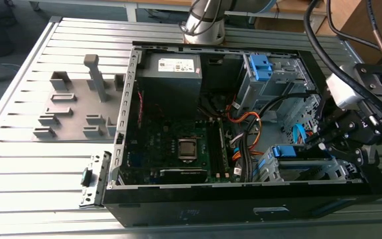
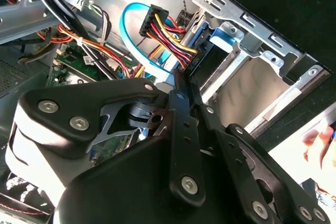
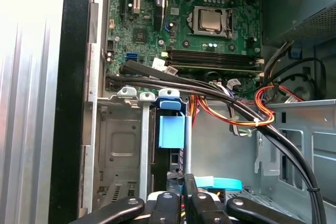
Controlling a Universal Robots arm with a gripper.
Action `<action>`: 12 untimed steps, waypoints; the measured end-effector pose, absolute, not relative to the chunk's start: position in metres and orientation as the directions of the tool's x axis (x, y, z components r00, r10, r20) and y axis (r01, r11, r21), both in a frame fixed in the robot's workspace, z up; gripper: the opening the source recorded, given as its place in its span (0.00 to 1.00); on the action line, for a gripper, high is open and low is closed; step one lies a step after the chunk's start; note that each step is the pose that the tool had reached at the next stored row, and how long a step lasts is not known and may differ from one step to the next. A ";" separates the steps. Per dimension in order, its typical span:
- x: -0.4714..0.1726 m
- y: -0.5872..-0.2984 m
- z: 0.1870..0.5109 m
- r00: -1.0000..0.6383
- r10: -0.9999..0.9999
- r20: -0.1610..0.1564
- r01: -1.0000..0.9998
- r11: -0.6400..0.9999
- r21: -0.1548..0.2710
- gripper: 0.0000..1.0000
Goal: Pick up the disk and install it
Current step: 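Insert the second disk wire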
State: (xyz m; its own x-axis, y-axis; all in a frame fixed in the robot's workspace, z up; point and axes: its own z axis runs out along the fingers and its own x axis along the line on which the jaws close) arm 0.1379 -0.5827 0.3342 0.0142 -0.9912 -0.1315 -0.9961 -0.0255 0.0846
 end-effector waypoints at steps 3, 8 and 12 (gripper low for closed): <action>0.138 -0.583 0.335 0.014 -0.990 -0.139 -0.996 -0.026 0.084 0.16; 0.138 -0.583 0.336 0.014 -0.988 -0.152 -0.996 -0.027 0.084 0.16; 0.138 -0.583 0.335 0.014 -0.988 -0.152 -0.996 -0.027 0.084 0.16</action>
State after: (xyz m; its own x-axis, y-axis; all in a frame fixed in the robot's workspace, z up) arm 0.1380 -0.5830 0.3354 0.0142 -0.9882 -0.1524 -0.9961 -0.0273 0.0840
